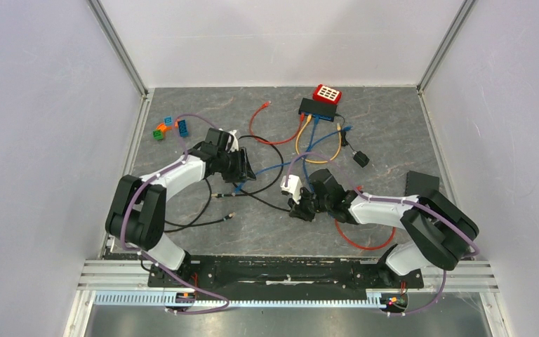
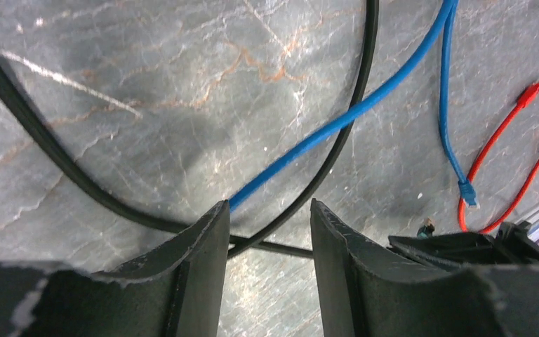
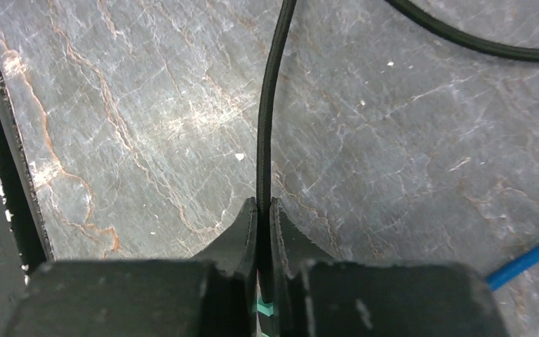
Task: Insert the plug into the switch port
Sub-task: Pick up the connector from the center of the board.
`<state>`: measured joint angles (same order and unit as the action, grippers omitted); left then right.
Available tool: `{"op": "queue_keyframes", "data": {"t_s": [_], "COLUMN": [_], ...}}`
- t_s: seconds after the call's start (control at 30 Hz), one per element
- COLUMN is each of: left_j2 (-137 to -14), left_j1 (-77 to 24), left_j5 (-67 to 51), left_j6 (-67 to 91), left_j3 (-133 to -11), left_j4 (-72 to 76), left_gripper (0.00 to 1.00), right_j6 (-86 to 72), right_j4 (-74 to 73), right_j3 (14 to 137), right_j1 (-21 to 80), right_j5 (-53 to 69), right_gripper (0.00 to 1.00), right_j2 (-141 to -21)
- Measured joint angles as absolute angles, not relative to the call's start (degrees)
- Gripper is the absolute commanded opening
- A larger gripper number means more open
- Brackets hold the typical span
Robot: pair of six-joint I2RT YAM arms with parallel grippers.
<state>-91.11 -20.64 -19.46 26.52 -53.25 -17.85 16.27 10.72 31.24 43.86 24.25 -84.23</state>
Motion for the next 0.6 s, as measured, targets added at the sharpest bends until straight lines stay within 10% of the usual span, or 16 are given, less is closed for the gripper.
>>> {"op": "queue_keyframes", "data": {"t_s": [0.6], "left_j2": [-96.9], "left_j1": [-23.0], "left_j5": [-18.3], "left_j6": [14.7], "left_j3": [-62.7], "left_j4": [-25.5], "left_gripper": [0.56], "right_j6": [10.9], "right_j4": [14.5], "right_j3": [26.5], "right_j1": [45.3], "right_j5": [20.9], "right_gripper": [0.0], "right_j2": [-78.8]}}
